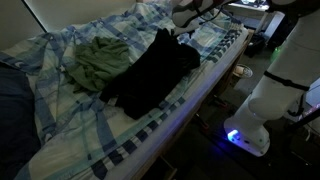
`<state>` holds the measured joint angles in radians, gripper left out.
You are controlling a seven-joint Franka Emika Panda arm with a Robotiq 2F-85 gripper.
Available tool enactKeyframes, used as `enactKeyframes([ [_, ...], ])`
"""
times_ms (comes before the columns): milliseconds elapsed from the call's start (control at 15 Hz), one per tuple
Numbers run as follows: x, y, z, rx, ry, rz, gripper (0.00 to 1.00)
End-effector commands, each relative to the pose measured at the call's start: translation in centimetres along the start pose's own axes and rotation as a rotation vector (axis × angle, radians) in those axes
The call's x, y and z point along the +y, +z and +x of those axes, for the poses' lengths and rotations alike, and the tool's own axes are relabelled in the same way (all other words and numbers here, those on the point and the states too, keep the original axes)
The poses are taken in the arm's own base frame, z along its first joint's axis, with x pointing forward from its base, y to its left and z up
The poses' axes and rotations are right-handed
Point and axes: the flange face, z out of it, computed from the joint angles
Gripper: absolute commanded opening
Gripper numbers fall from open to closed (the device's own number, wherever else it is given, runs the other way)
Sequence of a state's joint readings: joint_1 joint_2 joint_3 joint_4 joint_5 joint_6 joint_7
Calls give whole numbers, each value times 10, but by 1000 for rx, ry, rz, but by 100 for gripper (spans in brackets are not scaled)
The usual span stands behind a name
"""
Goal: Unfold the black shirt
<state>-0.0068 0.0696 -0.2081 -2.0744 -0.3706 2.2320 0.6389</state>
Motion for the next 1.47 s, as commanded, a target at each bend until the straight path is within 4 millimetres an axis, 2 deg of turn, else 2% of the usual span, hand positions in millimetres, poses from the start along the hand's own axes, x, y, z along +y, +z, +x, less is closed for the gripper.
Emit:
enactKeyframes([
  [0,18,-7,-19,-92,19,-39,100],
  [267,30,-5,-29,-192,40,-80,100],
  [667,43,-2,-32,-259,70,-118,100],
  [1400,68,-46,-35,-219,67,-151,100],
])
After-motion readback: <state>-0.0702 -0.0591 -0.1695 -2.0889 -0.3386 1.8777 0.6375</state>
